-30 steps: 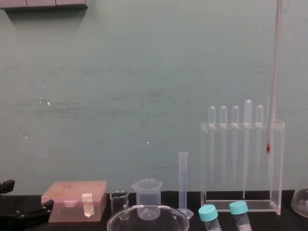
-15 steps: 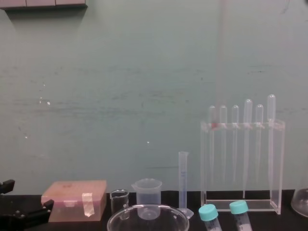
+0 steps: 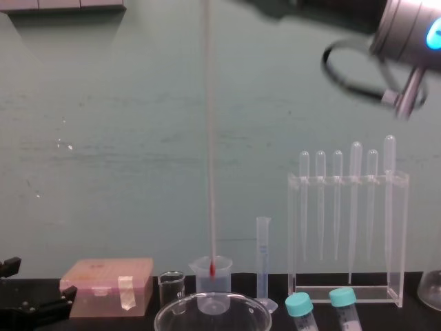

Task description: Hold the thermometer with one hand and immerse one end into the beaker, then reinsert it into the test tube rack.

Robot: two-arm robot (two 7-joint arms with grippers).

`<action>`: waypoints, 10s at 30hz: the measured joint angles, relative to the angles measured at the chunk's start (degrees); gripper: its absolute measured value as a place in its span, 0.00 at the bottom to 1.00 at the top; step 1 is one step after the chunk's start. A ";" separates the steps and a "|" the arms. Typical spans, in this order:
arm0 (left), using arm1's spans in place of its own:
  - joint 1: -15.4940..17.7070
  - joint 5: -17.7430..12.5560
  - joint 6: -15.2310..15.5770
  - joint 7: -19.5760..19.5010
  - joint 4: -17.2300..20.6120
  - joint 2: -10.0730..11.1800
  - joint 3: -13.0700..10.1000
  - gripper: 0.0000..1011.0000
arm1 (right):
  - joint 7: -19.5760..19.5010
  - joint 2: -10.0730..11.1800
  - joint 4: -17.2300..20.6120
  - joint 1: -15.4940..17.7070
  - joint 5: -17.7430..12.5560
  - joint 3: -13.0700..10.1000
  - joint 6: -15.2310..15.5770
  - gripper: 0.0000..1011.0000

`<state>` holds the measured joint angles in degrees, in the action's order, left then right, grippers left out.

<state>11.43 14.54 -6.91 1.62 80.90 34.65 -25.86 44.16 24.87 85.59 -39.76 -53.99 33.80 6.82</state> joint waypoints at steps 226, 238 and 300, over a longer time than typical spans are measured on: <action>0.00 0.00 0.00 0.00 0.00 0.00 0.00 1.00 | 7.87 -0.93 -4.98 -0.27 1.77 0.86 -6.78 0.06; 0.00 0.00 0.00 0.00 0.00 0.00 0.00 1.00 | -2.46 3.77 0.30 -1.88 -0.86 -6.03 -6.31 0.06; 0.00 0.00 0.00 0.00 0.00 0.00 0.00 1.00 | -7.85 10.79 3.00 23.06 9.17 -12.70 -10.94 0.06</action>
<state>11.43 14.55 -6.91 1.62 80.90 34.65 -25.86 36.31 35.66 88.58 -16.70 -44.82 21.10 -4.13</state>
